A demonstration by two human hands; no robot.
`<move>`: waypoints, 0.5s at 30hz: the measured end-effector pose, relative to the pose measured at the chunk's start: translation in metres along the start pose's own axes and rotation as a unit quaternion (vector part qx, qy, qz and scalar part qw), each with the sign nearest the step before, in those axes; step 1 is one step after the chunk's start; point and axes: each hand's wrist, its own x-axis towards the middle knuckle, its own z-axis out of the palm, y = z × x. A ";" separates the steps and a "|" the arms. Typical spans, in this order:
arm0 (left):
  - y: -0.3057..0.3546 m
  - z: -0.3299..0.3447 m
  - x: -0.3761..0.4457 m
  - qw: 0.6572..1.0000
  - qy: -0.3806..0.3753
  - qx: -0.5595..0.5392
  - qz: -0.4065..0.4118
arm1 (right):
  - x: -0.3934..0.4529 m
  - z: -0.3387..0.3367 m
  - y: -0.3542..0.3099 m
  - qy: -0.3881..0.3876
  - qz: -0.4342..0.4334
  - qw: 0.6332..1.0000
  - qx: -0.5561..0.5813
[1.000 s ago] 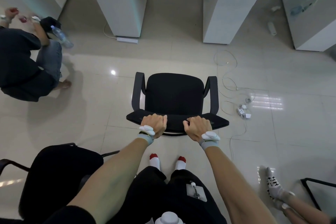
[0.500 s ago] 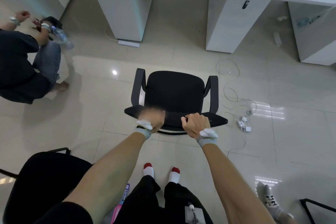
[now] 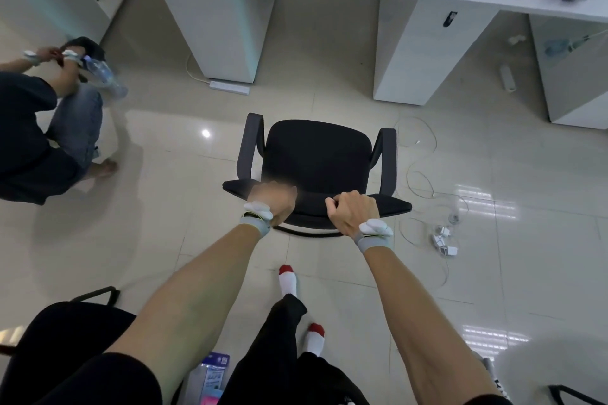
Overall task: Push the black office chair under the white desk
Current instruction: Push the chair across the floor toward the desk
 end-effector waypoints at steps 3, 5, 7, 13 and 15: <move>-0.003 -0.013 0.030 1.000 -0.005 0.000 0.002 | 0.029 -0.012 0.001 0.004 0.002 1.000 -0.006; -0.005 -0.020 0.053 1.000 -0.004 -0.003 0.002 | 0.053 -0.019 0.002 0.006 0.003 1.000 -0.005; -0.005 -0.027 0.068 1.000 -0.009 0.002 0.005 | 0.069 -0.026 0.001 0.002 -0.001 1.000 -0.016; -0.014 -0.053 0.135 1.000 -0.003 -0.002 0.015 | 0.135 -0.051 0.003 0.000 0.008 1.000 -0.018; -0.017 -0.059 0.154 1.000 -0.005 -0.005 0.013 | 0.154 -0.056 0.003 -0.002 0.013 1.000 -0.016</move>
